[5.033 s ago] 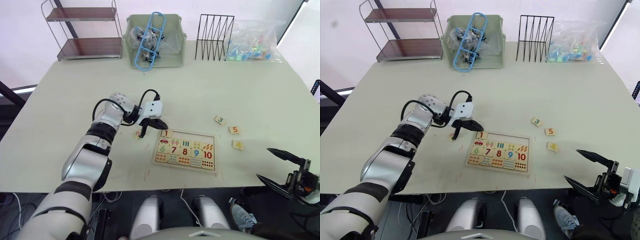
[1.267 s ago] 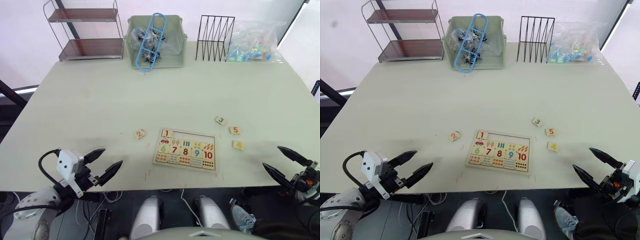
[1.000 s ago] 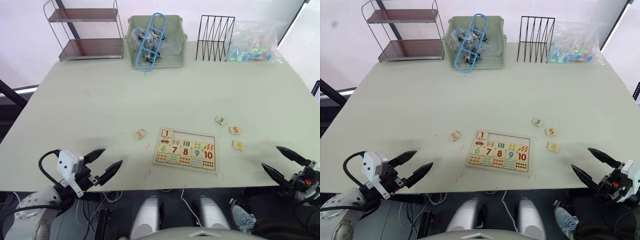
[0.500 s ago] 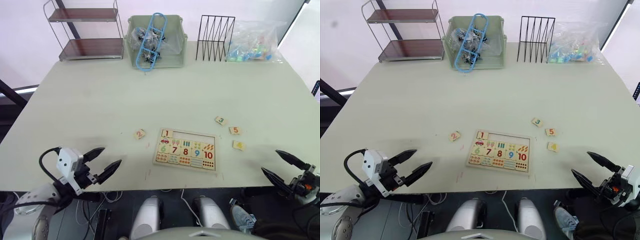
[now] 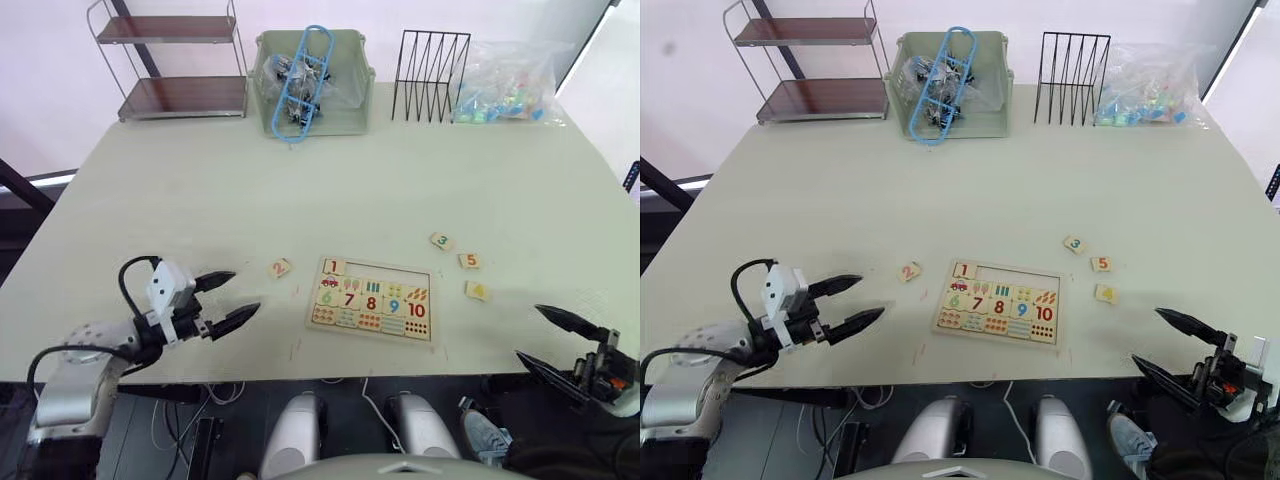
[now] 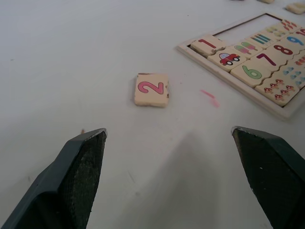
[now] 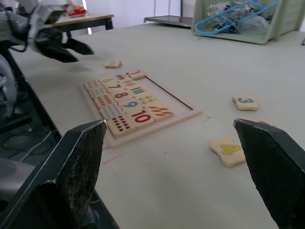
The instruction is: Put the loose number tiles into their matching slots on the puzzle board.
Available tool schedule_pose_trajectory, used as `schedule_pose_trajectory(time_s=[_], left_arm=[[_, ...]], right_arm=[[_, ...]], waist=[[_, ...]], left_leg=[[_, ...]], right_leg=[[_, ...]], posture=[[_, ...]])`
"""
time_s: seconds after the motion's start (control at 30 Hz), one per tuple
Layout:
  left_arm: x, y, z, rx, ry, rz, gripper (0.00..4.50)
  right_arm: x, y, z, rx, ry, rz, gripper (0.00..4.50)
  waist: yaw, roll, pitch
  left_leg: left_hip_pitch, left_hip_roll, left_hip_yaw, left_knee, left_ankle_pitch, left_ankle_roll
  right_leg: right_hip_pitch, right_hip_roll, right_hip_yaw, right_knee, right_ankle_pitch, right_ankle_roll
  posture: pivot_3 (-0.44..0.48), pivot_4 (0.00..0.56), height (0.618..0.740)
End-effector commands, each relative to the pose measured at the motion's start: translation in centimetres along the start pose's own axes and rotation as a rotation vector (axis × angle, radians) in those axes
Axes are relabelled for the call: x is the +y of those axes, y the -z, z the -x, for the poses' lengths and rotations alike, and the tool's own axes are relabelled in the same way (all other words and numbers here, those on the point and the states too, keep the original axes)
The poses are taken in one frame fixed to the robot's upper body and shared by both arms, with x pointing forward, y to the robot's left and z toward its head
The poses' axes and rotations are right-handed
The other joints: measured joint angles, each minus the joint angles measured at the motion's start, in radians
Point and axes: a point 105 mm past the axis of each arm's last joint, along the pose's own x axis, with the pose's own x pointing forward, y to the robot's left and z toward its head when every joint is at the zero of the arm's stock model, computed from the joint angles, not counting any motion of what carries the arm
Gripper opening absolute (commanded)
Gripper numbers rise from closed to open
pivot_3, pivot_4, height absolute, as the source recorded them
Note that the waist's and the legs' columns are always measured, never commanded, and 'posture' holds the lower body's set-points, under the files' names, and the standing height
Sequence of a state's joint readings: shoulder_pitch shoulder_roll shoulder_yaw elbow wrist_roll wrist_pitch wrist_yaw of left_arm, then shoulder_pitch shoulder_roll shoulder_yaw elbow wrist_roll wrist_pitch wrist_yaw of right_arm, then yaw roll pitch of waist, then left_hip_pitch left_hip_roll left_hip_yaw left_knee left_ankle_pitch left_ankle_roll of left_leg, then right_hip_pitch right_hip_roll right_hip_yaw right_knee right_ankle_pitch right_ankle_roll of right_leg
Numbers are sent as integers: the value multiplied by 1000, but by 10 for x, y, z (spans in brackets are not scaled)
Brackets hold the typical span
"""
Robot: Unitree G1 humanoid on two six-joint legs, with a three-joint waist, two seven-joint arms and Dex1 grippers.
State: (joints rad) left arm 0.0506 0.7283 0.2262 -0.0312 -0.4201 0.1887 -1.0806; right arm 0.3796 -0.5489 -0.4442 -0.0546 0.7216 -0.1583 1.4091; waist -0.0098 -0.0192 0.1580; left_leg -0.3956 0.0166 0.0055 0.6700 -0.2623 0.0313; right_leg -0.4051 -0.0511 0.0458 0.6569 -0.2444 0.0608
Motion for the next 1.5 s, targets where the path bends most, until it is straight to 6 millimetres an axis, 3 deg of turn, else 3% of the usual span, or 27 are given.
schedule_pose_trajectory(time_s=[0.03, 0.7, 1.4, 1.5], left_arm=[[4, 0, -4, 29, 38, -33, 4449], [27, -5, -48, 83, 92, -109, 4449], [16, 0, -60, 83, 51, -49, 4449], [15, 2, -59, 84, 53, -42, 3640]], right_arm=[[5, -10, -6, -17, -60, 9, 4500], [9, -5, -12, -23, -75, 48, 4500], [9, -4, -11, -24, -74, 66, 4500], [9, -5, -13, -23, -78, 67, 4500]], waist=[[-2, 0, 0], [6, 0, 0], [8, 1, 0], [8, 1, 0]], left_leg=[[0, 0, 0, 0, 0, 0], [0, -1, -1, 0, 0, 0], [0, -1, -1, 0, 0, 0], [0, -1, -1, 0, 0, 0]], right_leg=[[0, 0, 0, 0, 0, 1], [0, 0, 0, 0, 1, 2], [0, 0, 0, 1, 1, 2], [0, 0, 0, 1, 1, 2]], posture=[[0, 150, 740], [0, 150, 740], [0, 150, 740], [0, 150, 740]])
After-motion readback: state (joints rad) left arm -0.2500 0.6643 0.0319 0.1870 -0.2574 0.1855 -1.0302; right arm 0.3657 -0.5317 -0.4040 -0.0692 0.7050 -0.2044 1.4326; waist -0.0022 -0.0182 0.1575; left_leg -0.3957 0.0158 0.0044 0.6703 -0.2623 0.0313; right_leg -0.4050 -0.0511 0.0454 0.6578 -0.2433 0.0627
